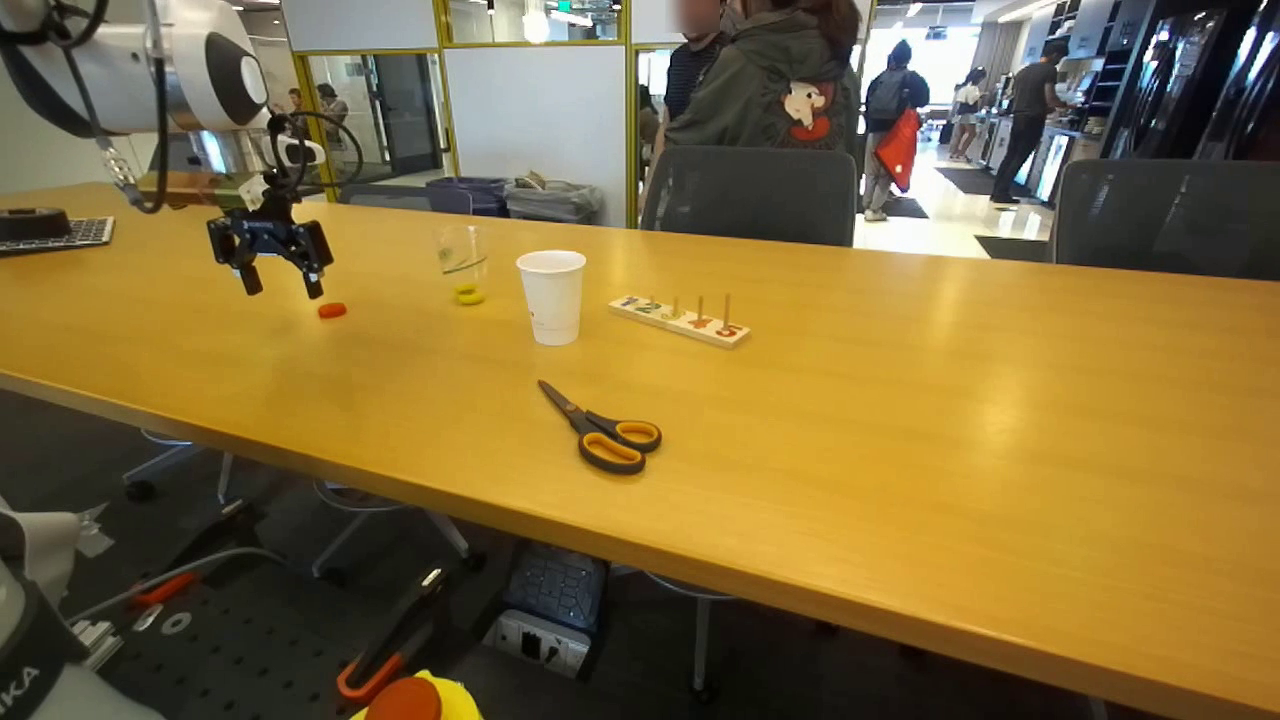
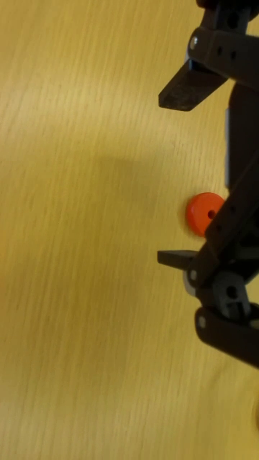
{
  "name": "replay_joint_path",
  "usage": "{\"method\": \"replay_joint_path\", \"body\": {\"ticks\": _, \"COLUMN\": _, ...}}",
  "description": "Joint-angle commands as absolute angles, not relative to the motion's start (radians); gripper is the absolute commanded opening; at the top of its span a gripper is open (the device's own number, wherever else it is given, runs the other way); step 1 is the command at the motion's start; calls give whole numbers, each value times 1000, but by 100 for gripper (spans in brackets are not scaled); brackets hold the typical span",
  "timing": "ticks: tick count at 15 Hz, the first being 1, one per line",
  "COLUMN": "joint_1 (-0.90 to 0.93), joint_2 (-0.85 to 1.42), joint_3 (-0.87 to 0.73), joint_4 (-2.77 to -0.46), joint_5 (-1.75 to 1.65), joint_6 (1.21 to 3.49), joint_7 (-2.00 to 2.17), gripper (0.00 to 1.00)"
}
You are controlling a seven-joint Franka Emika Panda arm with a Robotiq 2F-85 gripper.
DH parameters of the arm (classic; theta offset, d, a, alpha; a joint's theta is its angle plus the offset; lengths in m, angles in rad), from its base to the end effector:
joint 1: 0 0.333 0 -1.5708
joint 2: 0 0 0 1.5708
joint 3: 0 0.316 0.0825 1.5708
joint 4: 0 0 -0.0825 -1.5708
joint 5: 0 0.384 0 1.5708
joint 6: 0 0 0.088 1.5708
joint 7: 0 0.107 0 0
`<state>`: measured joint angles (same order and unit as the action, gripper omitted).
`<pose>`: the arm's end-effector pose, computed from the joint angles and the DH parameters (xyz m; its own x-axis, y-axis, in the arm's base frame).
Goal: Put the orange rings inside the white cup, place the yellow rings inside the clear cup
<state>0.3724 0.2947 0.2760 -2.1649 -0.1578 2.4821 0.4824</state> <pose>0.4530 0.3426 0.2665 0.9612 0.2726 0.0425 0.2728 -0.9621 0.0024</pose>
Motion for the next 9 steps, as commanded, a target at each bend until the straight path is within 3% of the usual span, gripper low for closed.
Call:
{"method": "replay_joint_path", "body": {"ticks": 1, "joint_1": 401, "joint_2": 372, "joint_3": 231, "joint_4": -2094, "joint_5": -162, "joint_6": 2516, "joint_7": 487, "gripper": 100}}
{"method": "replay_joint_path", "body": {"ticks": 9, "joint_1": 461, "joint_2": 413, "joint_3": 150, "joint_4": -2070, "joint_5": -208, "joint_6": 2584, "joint_7": 528, "gripper": 100}}
